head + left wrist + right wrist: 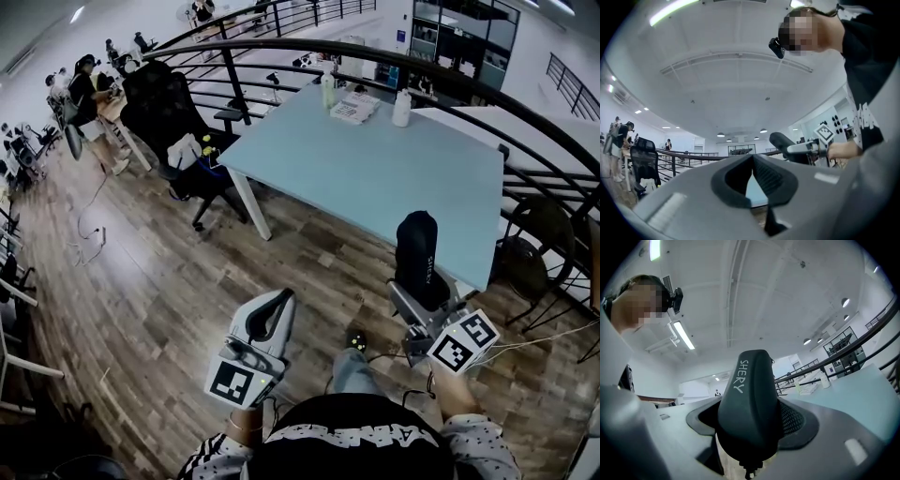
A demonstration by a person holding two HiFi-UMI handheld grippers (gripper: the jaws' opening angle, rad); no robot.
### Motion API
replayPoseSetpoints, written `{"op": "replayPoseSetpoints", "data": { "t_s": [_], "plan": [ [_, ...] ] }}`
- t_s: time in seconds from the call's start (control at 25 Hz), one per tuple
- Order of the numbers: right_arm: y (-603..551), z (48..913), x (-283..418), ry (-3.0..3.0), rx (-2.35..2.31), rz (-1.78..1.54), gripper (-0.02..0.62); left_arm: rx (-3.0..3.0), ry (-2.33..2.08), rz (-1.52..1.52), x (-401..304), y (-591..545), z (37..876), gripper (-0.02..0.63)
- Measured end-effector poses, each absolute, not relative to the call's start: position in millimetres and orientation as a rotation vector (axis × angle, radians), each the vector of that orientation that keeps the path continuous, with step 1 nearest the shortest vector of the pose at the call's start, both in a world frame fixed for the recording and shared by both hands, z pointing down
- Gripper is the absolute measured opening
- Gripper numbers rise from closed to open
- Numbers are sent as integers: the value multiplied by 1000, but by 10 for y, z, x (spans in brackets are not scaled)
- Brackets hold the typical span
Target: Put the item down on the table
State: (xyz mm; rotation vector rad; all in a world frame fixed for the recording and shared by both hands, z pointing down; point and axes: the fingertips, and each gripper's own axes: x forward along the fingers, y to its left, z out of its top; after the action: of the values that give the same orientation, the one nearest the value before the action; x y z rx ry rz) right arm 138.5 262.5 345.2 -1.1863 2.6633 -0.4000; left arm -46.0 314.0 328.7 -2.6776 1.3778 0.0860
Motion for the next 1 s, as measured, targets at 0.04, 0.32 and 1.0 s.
{"op": "replayPoseSetpoints", "data": {
  "t_s": [0.04, 0.32, 1.0],
  "plan": [
    [2549, 3464, 1383, 2664, -1185, -407, 347, -2680, 1387, 82, -470, 3069, 3303, 0],
    [2000, 3616, 1377, 2676, -1175, -448, 347, -2679, 1424, 63, -508, 2560, 3425, 0],
    [699, 3712, 1551, 2702, -1121, -486, 347, -2588, 1531, 32, -446, 1434, 3430, 0]
  ]
}}
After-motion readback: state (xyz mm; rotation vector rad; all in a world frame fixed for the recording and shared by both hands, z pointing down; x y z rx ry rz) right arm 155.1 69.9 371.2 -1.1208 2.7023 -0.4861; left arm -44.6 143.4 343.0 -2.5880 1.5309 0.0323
